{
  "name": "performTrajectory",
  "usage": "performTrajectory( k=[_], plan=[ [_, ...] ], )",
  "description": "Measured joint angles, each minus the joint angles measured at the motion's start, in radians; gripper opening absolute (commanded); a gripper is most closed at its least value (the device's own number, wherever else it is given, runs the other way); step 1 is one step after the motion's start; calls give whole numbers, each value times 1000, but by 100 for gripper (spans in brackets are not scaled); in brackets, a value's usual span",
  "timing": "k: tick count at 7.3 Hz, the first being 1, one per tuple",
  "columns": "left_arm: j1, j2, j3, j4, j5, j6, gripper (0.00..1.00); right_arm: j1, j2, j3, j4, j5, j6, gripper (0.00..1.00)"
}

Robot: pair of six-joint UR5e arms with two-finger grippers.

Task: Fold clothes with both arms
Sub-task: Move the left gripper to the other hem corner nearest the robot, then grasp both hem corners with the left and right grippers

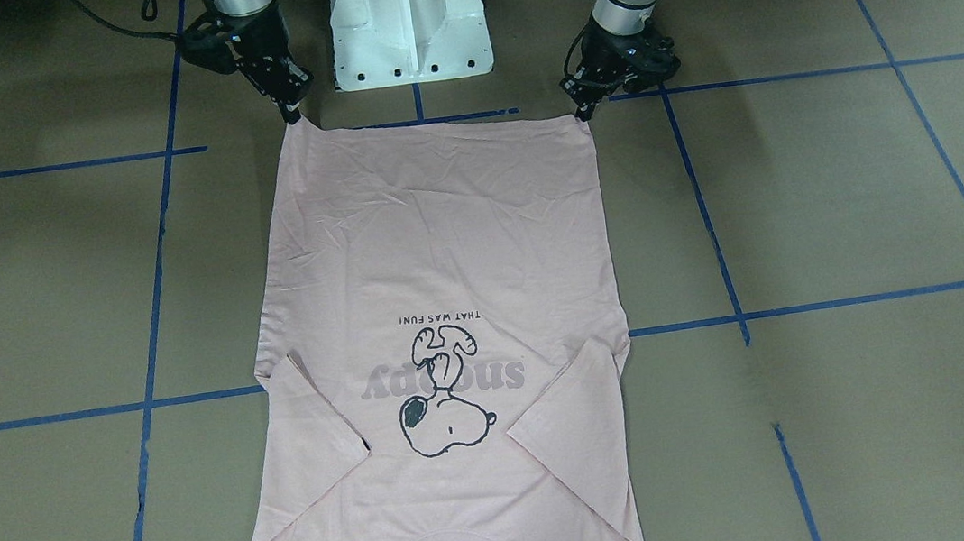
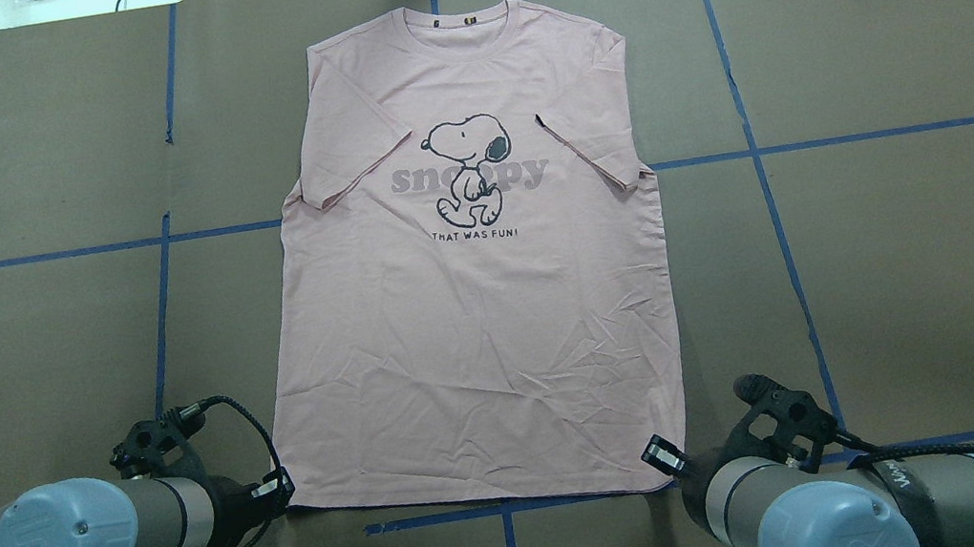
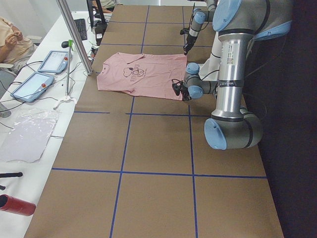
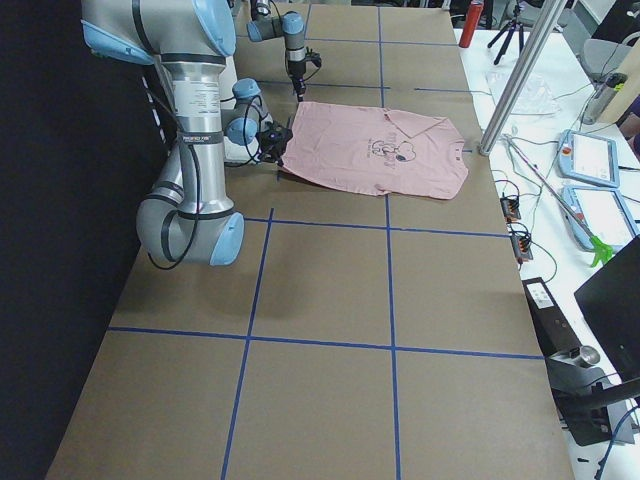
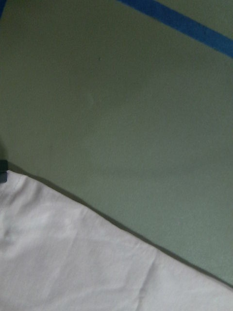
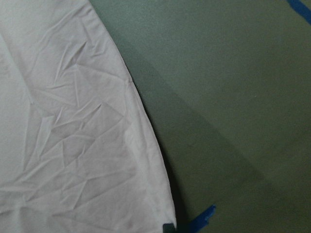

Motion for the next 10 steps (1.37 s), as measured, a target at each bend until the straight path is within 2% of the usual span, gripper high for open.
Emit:
performTrajectory(
  k=[2,3,7,9,10],
  plan=[
    [-5,1,-51,21,0,-16,0,0,-10,21,0,0,0,0],
    [1,4,-113,75,1,-41,0,-9,-32,54,0,1,1,0],
    [147,3,-370,304,39,-232,0,-97,-170,260,-30,0,10,0],
    [130,-7,-411,342,44,-246,0,-29,-177,308,-47,0,-11,0],
    [71,-30,-402,360,44,-201,0,31,-146,301,-51,2,-61,0]
  ],
)
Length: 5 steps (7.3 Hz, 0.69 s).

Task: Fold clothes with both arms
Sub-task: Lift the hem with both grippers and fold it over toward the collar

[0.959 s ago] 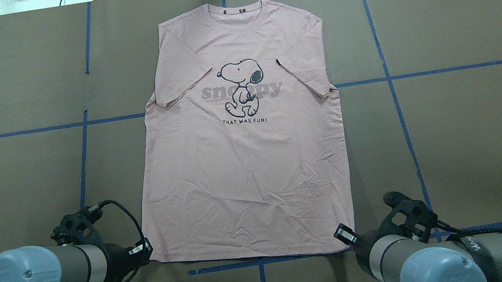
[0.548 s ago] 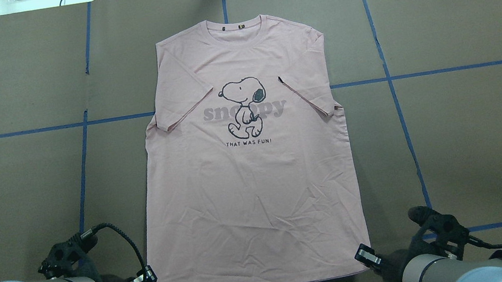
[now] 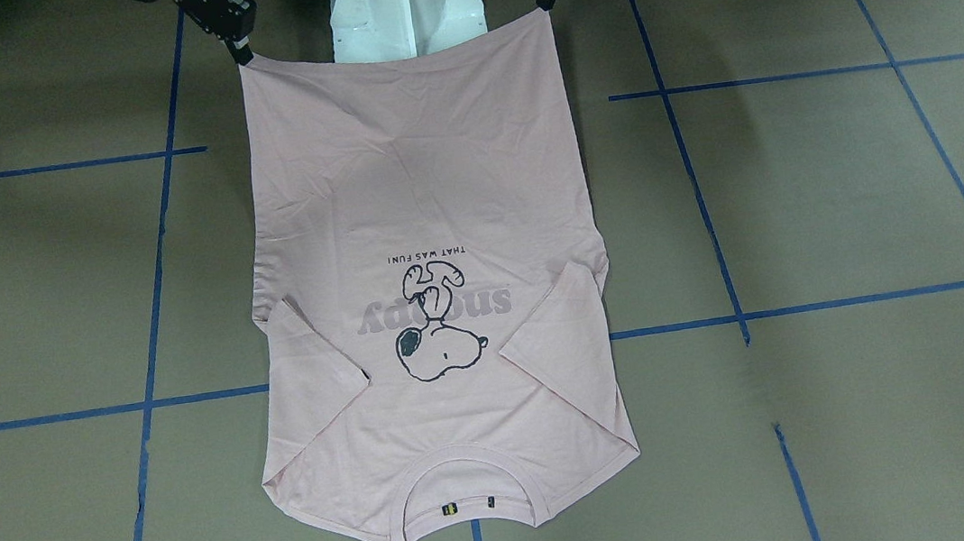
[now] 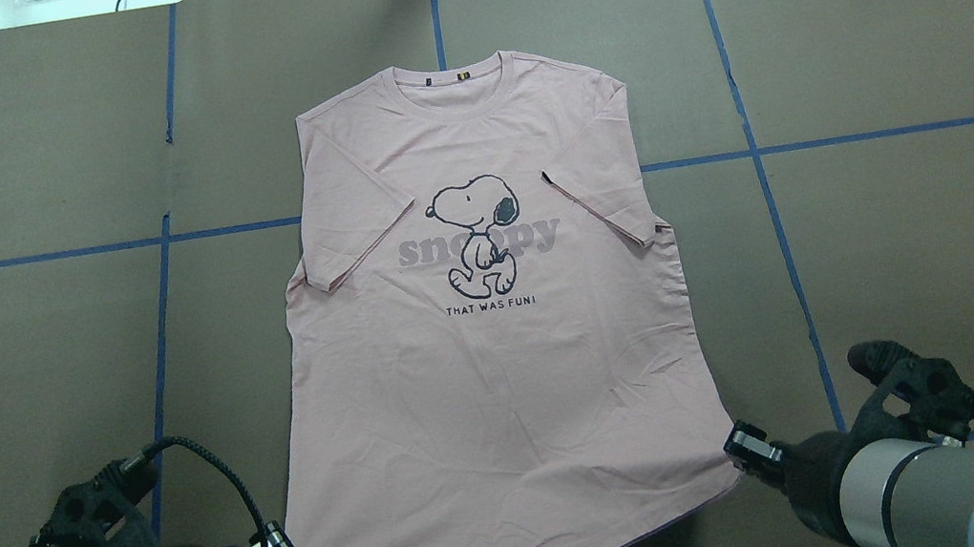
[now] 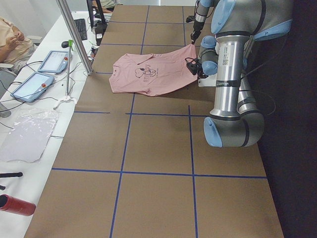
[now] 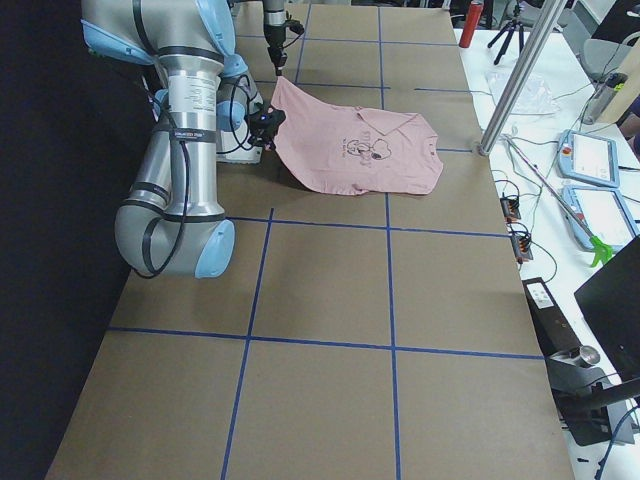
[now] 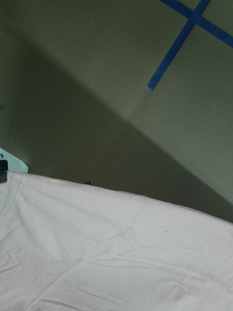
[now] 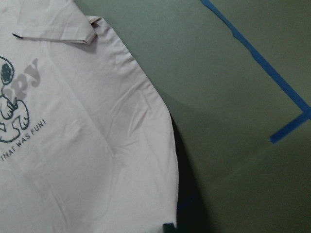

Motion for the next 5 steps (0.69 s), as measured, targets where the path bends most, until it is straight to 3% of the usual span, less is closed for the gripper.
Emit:
performTrajectory(
  k=[2,5],
  plan=[
    [-188,-119,91,21,-5,153,0,154,139,-113,-7,20,-153,0],
    [-437,-315,389,4,-12,396,0,392,378,-463,-1,83,-383,0]
  ],
)
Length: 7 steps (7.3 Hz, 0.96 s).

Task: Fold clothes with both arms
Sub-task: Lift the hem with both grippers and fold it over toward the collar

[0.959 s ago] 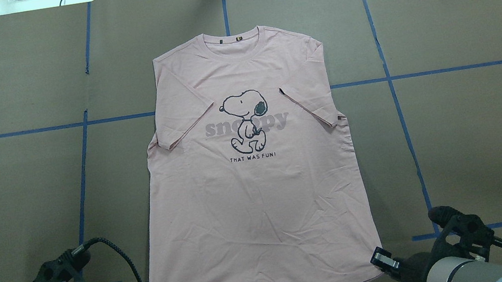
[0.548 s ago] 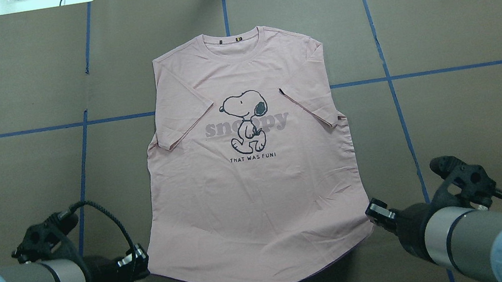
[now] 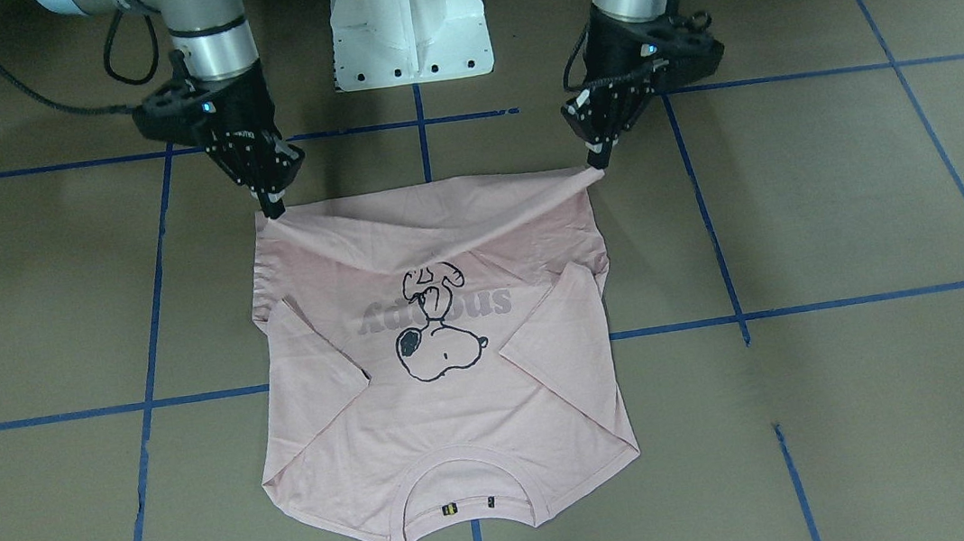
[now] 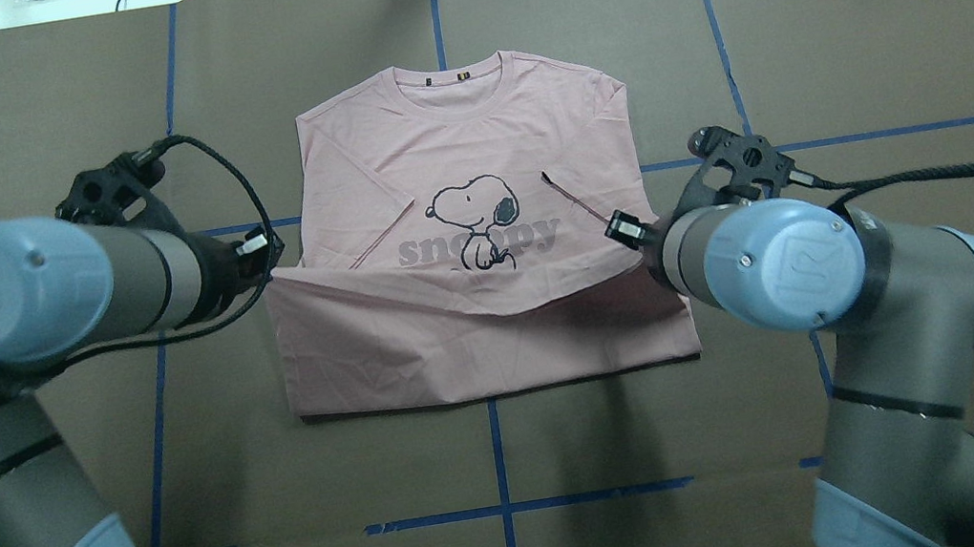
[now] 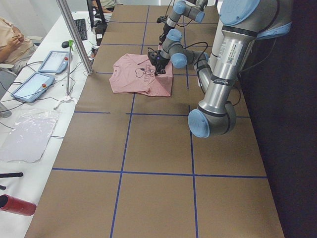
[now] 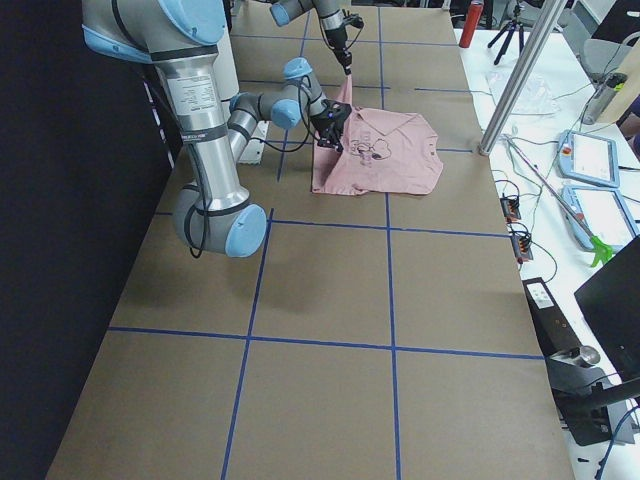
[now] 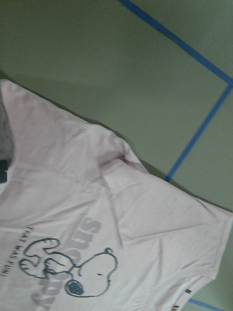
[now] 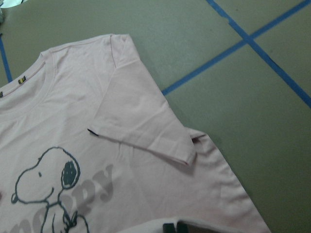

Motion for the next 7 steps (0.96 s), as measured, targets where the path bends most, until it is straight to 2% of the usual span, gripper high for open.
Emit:
performTrajectory(
  k=[3,5,7],
  plan=[
    [-155,-88,290,-179,1,156,0,169,187,-314,23,82,-146,0],
    [-187,-161,489,-310,4,194,0,217,276,-514,126,123,-176,0],
    [-191,-227,646,-399,5,205,0,234,309,-617,172,131,-194,0]
  ],
)
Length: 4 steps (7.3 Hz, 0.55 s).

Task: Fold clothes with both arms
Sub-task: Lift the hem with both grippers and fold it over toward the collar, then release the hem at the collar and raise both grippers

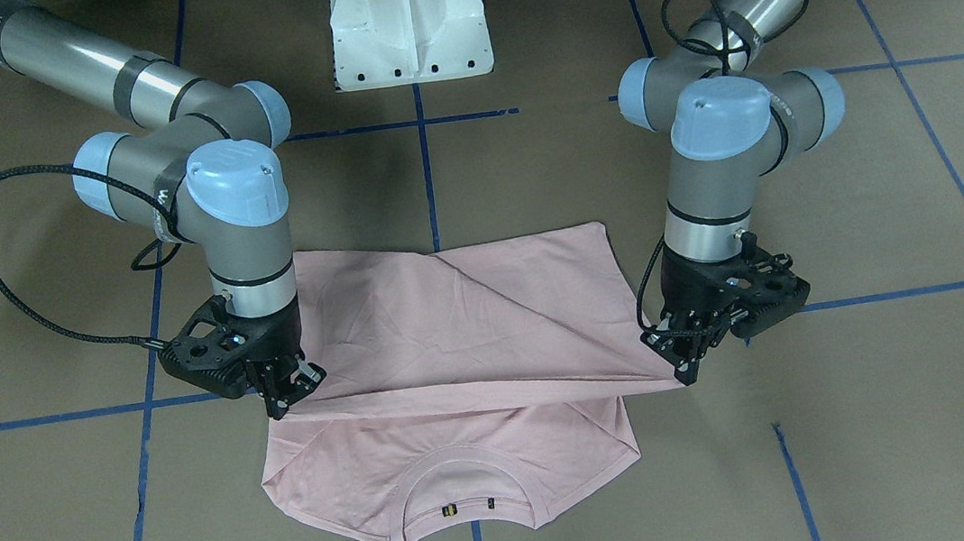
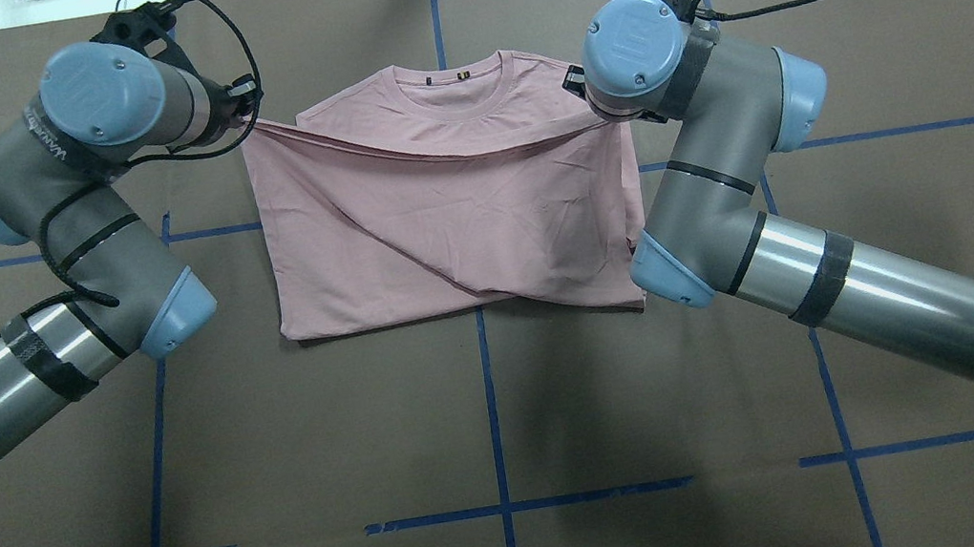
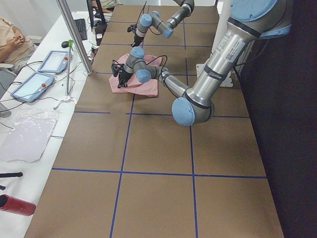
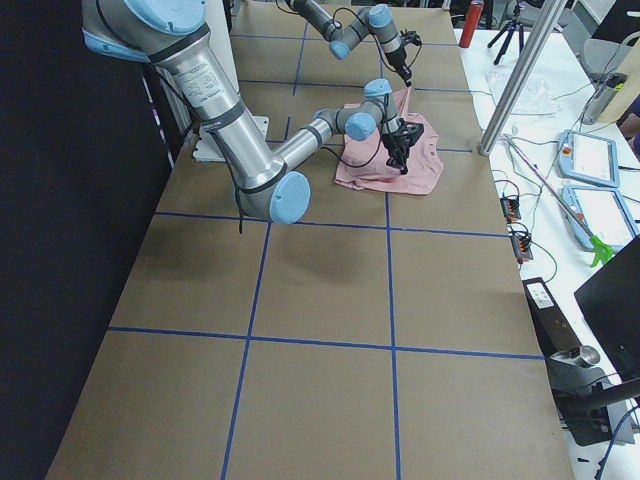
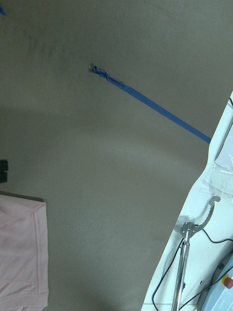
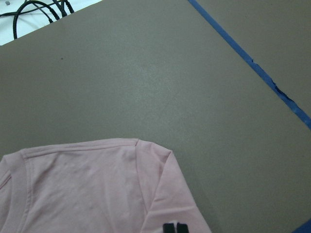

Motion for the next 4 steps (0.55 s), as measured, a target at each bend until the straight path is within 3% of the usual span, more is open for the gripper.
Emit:
performTrajectory(
  k=[4],
  plan=[
    [2,-36,98,-69,0,3,0,42,90,-197,43,1,-75,0]
  ],
)
